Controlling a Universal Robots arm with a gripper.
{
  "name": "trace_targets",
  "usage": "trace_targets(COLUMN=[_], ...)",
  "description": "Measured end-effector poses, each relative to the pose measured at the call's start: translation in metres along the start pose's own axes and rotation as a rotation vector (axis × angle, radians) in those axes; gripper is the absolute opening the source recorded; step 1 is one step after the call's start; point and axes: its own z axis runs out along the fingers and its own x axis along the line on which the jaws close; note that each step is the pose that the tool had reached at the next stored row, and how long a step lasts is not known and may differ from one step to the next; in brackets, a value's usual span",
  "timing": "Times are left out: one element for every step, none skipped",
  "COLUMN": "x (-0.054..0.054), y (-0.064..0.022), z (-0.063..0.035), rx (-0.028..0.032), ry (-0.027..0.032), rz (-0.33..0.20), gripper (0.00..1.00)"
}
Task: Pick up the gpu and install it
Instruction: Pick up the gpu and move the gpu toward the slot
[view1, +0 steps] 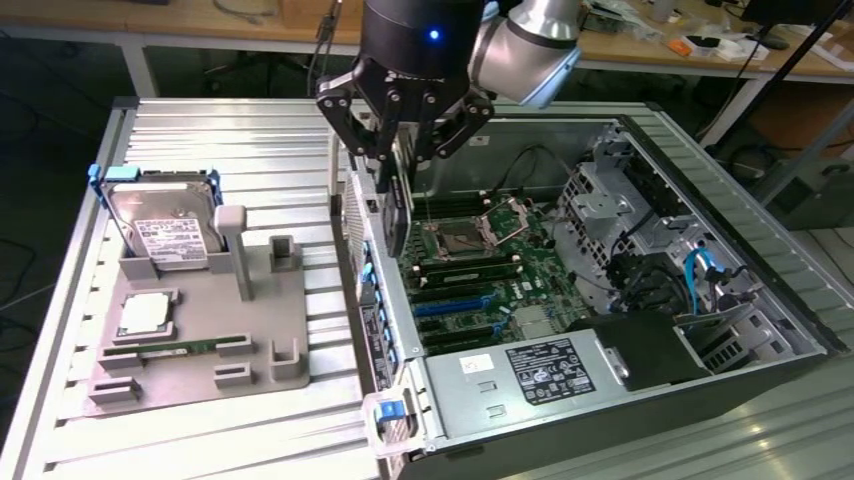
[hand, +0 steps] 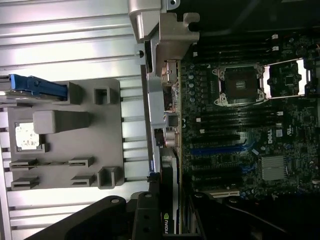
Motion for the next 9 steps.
trace_targets(x=[-0.001, -0.003, -0.004, -0.006, -0.007, -0.008, -0.010, -0.011, -0.012], y=[0.0001, 0.0002, 0.0004, 0.0004, 0.0006, 0.0007, 0.0008, 0.0009, 0.0010], z=[0.0000, 0.0000, 0.0000, 0.0000, 0.0001, 0.0001, 0.0001, 0.0001, 0.0001], rx=[0.0000, 0.0000, 0.0000, 0.0000, 0.0000, 0.0000, 0.0000, -0.0001, 0.0000], ry=[0.0000, 0.0000, 0.0000, 0.0000, 0.0000, 0.0000, 0.0000, -0.0001, 0.0000], rz=[0.000, 0.000, 0.000, 0.000, 0.000, 0.000, 0.000, 0.000, 0.000], gripper=[0.27, 0.27, 0.27, 0.27, 0.27, 0.27, 0.27, 0.27, 0.27])
